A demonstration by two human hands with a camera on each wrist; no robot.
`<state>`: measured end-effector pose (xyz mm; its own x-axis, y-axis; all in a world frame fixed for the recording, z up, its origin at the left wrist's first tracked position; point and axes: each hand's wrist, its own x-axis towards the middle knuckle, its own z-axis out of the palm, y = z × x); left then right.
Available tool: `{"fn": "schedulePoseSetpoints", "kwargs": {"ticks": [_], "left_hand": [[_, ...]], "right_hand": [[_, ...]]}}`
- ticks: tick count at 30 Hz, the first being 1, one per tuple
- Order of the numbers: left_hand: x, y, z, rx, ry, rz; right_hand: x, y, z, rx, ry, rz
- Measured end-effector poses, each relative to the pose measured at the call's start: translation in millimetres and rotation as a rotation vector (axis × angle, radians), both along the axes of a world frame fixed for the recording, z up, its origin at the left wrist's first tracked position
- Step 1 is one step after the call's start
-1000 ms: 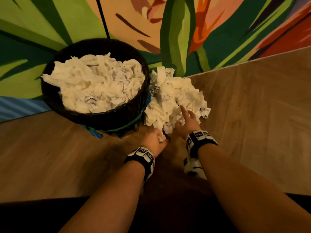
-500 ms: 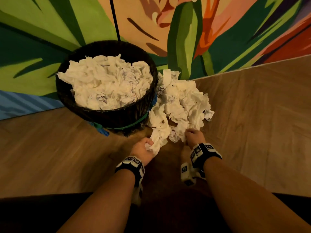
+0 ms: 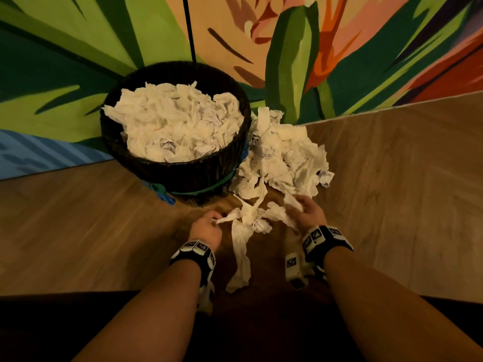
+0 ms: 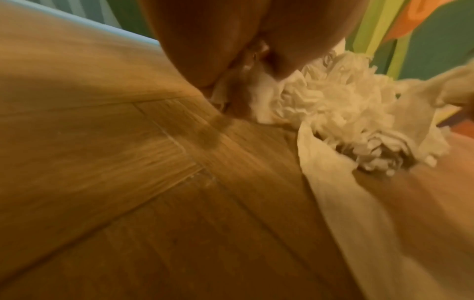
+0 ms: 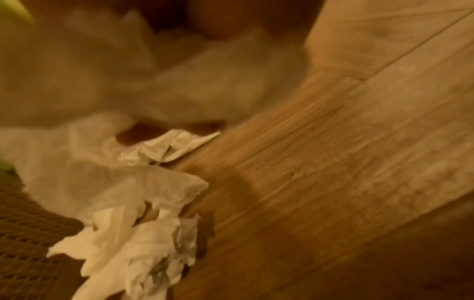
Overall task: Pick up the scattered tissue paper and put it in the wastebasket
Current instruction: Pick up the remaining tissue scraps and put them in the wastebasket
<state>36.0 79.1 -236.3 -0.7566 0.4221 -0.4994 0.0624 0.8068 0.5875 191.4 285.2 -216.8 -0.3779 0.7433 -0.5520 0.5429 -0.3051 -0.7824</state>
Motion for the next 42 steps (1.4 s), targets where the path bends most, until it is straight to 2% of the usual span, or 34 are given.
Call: {"fn": "schedulePoseSetpoints", "kwargs": {"ticks": [2,5,7,12,14,16,19,21,23,25,27,28,31,33,35,37,42], "left_hand": [[0.0,1.7,4.1,-0.015,0.006,0.002],[-3.0,-1.5,5.4,-0.071,0.112,-0.058],[-5.3,-5.4,3.1,-0.089,0.185,-0.067],[-5.2,-12.8,-2.4,0.083,0.098,0.120],[-2.2,-12.8,-3.2,0.094,0.084,0.027],[2.9,-10.7,-4.9,0.049,0.003,-0.173],[17.5,-7.3,-10.4,-0.069,-0.093,-0.461],[29.8,-6.3,-16.0,-0.120,-0.117,-0.564],[37.3,-3.4,-20.6,-0.171,-0.058,-0.626],[39.4,2.5,-20.1,-0.251,-0.004,-0.685],[39.1,6.7,-16.8,-0.312,0.029,-0.732],[37.9,6.7,-16.4,-0.305,0.055,-0.720],[29.7,-1.8,-16.5,-0.232,0.094,-0.607],[25.7,-7.9,-10.6,-0.187,0.034,-0.494],[22.0,-12.2,-4.9,-0.118,-0.001,-0.405],[17.8,-14.6,-0.8,-0.054,0.003,-0.338],[14.5,-9.0,21.2,0.004,0.057,-0.345]], "right_hand": [[-2.0,3.7,6.0,0.059,-0.053,-0.074],[-0.3,11.5,11.3,0.111,-0.195,-0.142],[1.8,16.0,13.4,0.077,-0.122,-0.187],[-2.7,23.5,24.6,0.090,0.048,-0.064],[-7.8,25.3,33.3,0.131,0.120,-0.063],[-13.2,28.8,38.7,0.107,0.216,-0.171],[-17.1,34.2,37.9,0.120,0.191,-0.269],[-17.4,34.5,34.1,0.048,0.217,-0.309],[-15.5,33.3,29.8,0.049,0.180,-0.312],[-11.6,29.8,21.9,0.223,-0.042,-0.117],[-6.2,20.8,9.7,0.373,-0.273,0.234],[-3.4,15.7,1.8,0.362,-0.331,0.400],[3.2,2.6,-20.2,0.355,-0.484,0.804],[7.5,0.8,-27.6,0.418,-0.588,0.913],[11.9,0.3,-27.7,0.448,-0.664,0.880],[16.5,-0.9,-24.9,0.414,-0.666,0.772],[17.8,-0.5,-7.5,0.295,-0.553,0.358]]}}
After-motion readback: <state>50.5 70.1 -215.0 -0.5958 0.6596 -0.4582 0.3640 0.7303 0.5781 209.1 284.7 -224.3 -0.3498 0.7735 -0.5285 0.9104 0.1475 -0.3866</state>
